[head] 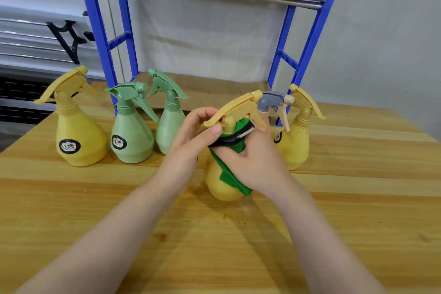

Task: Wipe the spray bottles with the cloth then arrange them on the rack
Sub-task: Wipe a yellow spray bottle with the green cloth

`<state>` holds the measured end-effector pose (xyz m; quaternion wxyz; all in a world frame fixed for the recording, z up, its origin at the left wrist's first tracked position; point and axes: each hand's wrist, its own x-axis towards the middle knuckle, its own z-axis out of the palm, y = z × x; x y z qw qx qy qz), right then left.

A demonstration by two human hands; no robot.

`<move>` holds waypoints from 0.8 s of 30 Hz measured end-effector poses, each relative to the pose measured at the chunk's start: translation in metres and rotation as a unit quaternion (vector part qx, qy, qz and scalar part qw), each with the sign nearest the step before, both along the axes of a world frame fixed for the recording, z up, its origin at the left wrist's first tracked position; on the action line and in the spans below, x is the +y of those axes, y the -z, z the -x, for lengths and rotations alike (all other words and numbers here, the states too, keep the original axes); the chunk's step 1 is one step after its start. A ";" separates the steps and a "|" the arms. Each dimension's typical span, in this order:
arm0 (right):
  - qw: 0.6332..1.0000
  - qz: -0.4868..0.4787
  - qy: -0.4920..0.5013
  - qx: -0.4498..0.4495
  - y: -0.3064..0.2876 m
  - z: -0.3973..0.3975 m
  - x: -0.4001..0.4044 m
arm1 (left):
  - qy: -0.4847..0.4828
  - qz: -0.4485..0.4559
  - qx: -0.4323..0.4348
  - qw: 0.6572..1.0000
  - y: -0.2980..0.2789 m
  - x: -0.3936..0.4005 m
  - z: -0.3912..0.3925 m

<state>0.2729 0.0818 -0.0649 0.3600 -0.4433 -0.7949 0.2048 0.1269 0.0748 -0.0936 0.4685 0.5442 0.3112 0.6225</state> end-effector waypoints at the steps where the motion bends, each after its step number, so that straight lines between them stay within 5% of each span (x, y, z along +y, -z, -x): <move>1: 1.000 0.016 -0.011 -0.011 -0.003 -0.003 -0.001 | 0.018 0.005 -0.003 1.000 0.000 0.000 0.001; 11: 0.961 0.207 -0.182 -0.010 -0.019 -0.029 -0.016 | 0.202 0.026 0.057 0.977 -0.006 -0.004 0.013; 17: 0.946 0.249 -0.204 -0.036 -0.018 -0.028 -0.019 | 0.212 0.007 0.121 0.970 -0.009 -0.007 0.011; 24: 0.945 0.256 -0.199 -0.030 -0.015 -0.023 -0.016 | 0.136 -0.007 0.082 0.987 -0.014 -0.007 0.011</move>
